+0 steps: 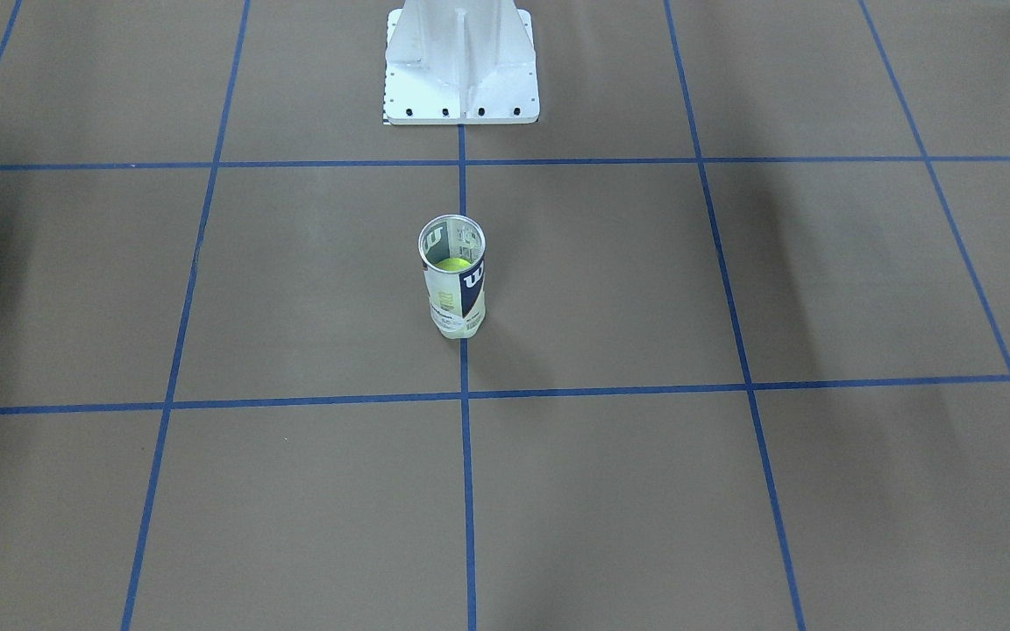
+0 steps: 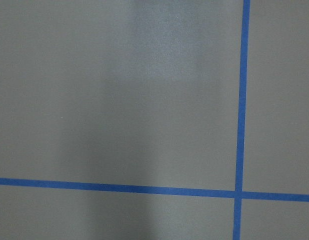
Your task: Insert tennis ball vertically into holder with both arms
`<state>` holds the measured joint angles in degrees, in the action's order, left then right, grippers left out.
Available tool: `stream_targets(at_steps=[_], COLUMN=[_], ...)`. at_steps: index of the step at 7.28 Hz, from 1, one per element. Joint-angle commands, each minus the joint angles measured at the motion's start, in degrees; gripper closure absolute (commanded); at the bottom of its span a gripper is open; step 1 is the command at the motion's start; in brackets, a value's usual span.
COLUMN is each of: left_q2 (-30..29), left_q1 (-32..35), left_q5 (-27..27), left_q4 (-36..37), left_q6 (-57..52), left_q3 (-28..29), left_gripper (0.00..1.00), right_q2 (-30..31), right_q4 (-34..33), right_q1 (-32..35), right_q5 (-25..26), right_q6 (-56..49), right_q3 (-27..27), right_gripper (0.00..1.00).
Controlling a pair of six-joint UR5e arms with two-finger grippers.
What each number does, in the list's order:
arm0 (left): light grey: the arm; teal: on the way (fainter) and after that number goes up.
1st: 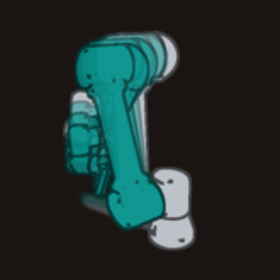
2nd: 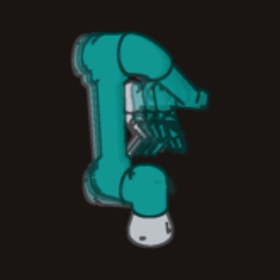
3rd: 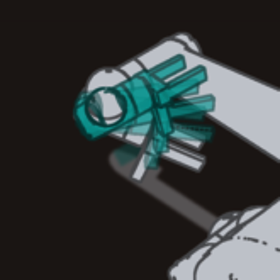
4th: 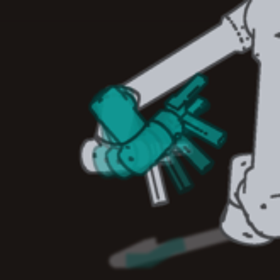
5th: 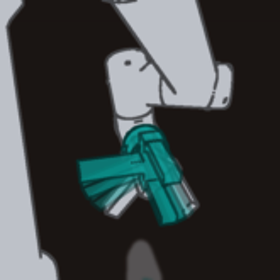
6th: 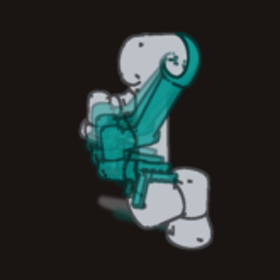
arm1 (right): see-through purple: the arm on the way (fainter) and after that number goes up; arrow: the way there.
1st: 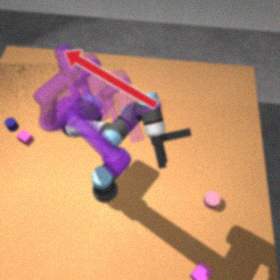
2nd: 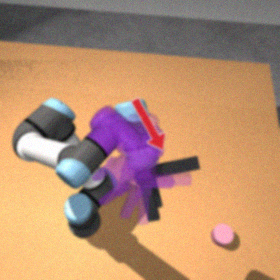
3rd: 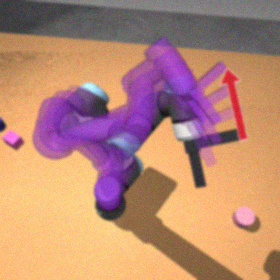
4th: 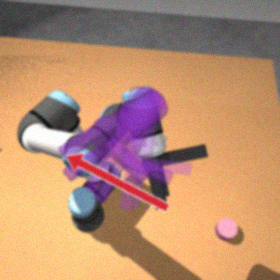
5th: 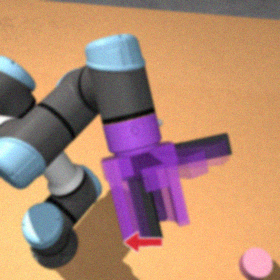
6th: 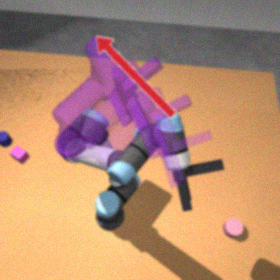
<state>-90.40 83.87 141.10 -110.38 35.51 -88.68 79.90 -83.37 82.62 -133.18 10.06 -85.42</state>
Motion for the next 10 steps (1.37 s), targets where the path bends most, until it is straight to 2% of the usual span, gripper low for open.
stream_targets(at_steps=[1, 3, 5, 7, 9, 10], left_q2=[-0.39, 0.13, 0.31, 0.75, 0.84, 1.36], left_q1=[2.87, 2.70, 3.05, 3.22, 3.23, 3.49], left_q5=[2.61, 0.08, -8.43, -8.04, -7.51, -7.50], left_q4=[3.86, 4.29, 7.44, 11.75, 22.08, 22.22], left_q6=[3.51, -8.10, -20.60, -22.24, -22.23, -22.24], left_q3=[-2.18, -2.55, -2.63, -2.72, -5.78, -6.49], left_gripper=[0.00, 0.00, 0.00, 0.00, 0.00, 0.00], right_q2=[0.00, -0.27, 0.34, 2.01, 2.10, 2.45], right_q4=[-3.34, -5.13, -4.87, -4.69, -4.96, -4.61], right_q1=[0.08, 0.70, 0.79, 0.79, 0.79, 0.79], right_q5=[-0.32, -1.55, -1.46, -1.38, -1.55, -1.55], right_q6=[-0.57, -0.57, -0.74, -0.74, -0.74, -0.66], right_q3=[1.31, 1.05, 1.05, 0.52, 0.43, 0.52], right_gripper=[0.01, 0.01, 0.01, 0.01, 0.01, 0.01])
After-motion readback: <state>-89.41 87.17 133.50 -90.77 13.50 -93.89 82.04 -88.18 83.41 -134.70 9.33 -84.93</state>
